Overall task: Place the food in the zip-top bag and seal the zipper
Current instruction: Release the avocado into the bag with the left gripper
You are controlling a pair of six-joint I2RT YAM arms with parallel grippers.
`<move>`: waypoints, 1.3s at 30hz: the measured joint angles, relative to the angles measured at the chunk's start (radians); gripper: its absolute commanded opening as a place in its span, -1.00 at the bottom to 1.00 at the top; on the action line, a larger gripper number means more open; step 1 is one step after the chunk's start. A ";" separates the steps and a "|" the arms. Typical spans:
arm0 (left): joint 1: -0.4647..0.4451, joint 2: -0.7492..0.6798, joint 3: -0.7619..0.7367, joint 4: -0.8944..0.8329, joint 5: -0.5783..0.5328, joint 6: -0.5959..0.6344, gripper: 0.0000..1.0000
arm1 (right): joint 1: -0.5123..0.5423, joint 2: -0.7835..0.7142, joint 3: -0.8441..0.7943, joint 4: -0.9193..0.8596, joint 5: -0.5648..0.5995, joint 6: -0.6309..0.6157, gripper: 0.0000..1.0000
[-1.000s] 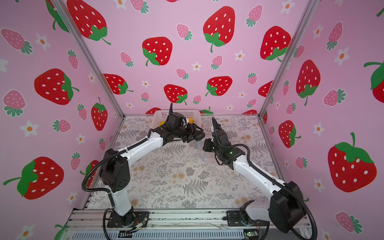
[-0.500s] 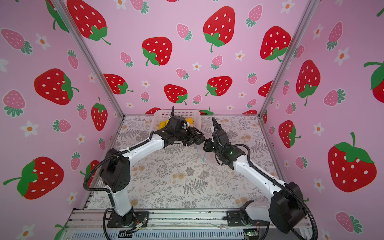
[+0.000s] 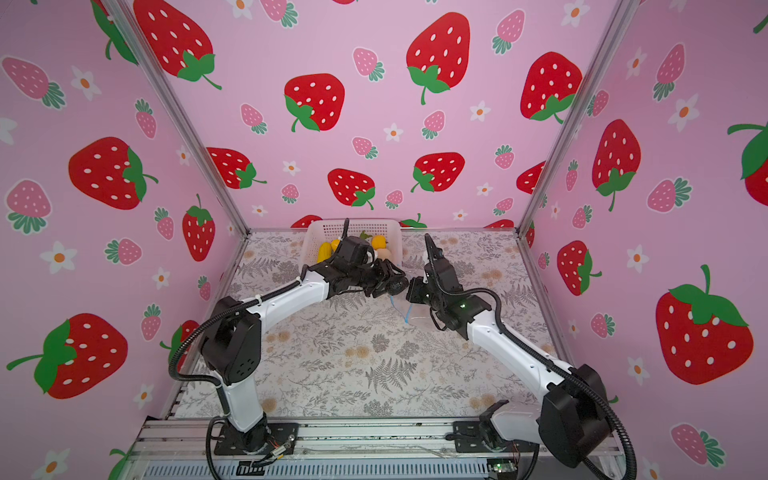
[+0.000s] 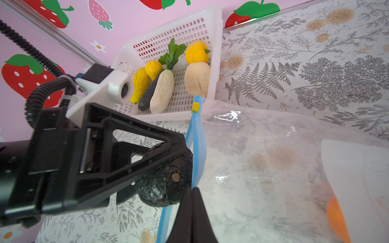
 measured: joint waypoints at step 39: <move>-0.039 0.001 0.019 -0.093 -0.061 0.116 0.67 | 0.005 0.000 0.000 0.027 -0.014 0.007 -0.92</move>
